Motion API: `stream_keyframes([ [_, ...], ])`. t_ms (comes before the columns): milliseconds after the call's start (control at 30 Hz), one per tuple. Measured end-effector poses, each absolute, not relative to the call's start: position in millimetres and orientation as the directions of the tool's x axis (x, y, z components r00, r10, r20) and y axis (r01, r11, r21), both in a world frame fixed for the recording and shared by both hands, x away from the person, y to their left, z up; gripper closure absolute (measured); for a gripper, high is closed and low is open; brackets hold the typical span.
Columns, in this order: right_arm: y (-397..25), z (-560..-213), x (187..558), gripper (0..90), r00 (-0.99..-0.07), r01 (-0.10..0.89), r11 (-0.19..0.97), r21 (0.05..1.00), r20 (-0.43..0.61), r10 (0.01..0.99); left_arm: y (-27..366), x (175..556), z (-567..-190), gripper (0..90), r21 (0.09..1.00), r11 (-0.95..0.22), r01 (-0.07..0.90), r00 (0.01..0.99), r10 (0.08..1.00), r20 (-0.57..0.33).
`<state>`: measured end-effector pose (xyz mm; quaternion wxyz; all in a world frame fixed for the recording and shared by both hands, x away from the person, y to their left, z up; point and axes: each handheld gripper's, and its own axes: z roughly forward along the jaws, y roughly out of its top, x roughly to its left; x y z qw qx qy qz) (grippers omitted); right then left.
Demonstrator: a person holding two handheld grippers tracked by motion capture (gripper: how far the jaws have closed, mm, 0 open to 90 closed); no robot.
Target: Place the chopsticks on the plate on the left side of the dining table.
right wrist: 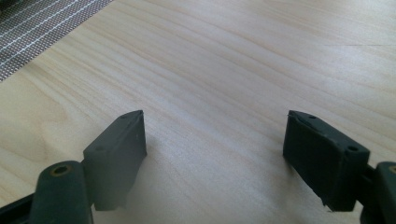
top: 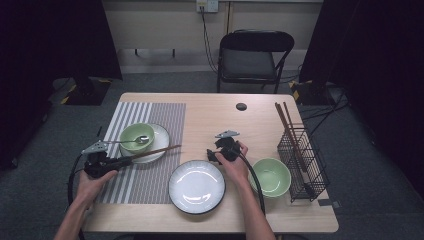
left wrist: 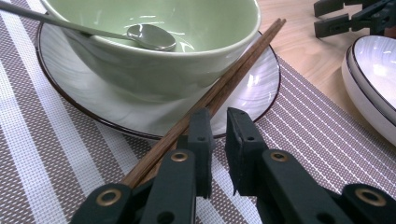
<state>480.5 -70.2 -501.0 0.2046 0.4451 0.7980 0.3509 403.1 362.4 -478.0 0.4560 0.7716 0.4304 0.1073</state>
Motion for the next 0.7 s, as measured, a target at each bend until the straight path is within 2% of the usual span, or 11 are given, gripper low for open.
stream_keyframes([
  [700,-70.2,-501.0,480.5,20.8,-0.520,0.567,0.357,0.742,-0.014,0.854,366.4,404.2,-478.5,79.5,0.801,-0.214,0.559,0.597,0.775,-0.210],
])
